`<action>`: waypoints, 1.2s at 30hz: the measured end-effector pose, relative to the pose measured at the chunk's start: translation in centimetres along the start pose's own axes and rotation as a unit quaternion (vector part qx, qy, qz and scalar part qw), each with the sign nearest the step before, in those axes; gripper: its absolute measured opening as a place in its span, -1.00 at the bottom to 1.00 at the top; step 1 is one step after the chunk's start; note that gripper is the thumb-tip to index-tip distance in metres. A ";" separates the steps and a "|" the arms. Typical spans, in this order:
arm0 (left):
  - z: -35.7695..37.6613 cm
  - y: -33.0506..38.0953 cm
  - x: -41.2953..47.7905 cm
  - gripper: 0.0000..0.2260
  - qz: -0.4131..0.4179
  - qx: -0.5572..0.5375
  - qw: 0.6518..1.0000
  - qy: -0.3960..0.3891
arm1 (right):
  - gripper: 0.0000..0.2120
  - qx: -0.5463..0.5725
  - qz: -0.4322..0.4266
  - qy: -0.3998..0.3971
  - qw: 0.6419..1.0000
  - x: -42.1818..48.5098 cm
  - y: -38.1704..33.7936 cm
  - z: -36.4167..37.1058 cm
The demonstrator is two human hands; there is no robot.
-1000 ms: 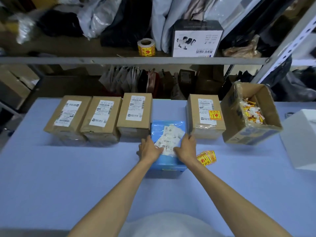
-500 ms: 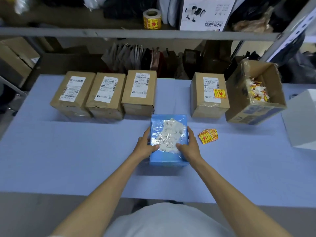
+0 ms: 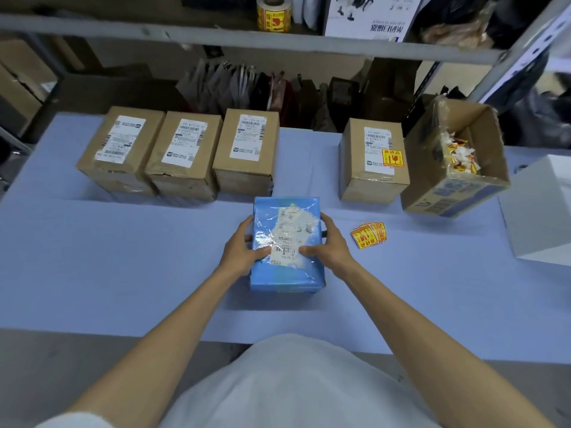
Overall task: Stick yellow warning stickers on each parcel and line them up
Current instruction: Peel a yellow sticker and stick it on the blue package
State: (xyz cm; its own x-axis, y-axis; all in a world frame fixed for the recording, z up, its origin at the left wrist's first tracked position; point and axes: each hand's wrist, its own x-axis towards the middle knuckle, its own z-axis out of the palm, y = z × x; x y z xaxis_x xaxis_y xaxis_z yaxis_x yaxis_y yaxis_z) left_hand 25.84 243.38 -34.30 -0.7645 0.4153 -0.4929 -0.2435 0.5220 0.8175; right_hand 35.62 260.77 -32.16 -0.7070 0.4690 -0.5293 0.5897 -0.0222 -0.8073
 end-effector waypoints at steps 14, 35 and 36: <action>0.6 -1.8 -0.1 -0.27 0.002 -0.006 1.000 0.029 | -0.41 0.058 -0.081 0.043 0.994 -1.4 3.9 2.2; 0.8 -1.3 -0.1 -0.34 -0.012 -0.059 0.997 0.046 | -0.61 -0.109 -0.100 0.297 0.943 1.6 4.6 -1.9; 0.8 -1.3 -0.1 -0.34 -0.014 -0.063 0.997 0.046 | -0.57 -0.187 -0.071 0.311 0.929 2.5 5.2 -2.9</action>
State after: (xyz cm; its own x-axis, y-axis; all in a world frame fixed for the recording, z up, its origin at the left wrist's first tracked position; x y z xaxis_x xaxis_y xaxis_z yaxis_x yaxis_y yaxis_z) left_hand 26.74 243.28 -35.51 -0.8069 0.3290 -0.4906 -0.3336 0.4316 0.8381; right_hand 38.02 264.39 -36.91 -0.4941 0.8661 -0.0763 0.6838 0.3329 -0.6493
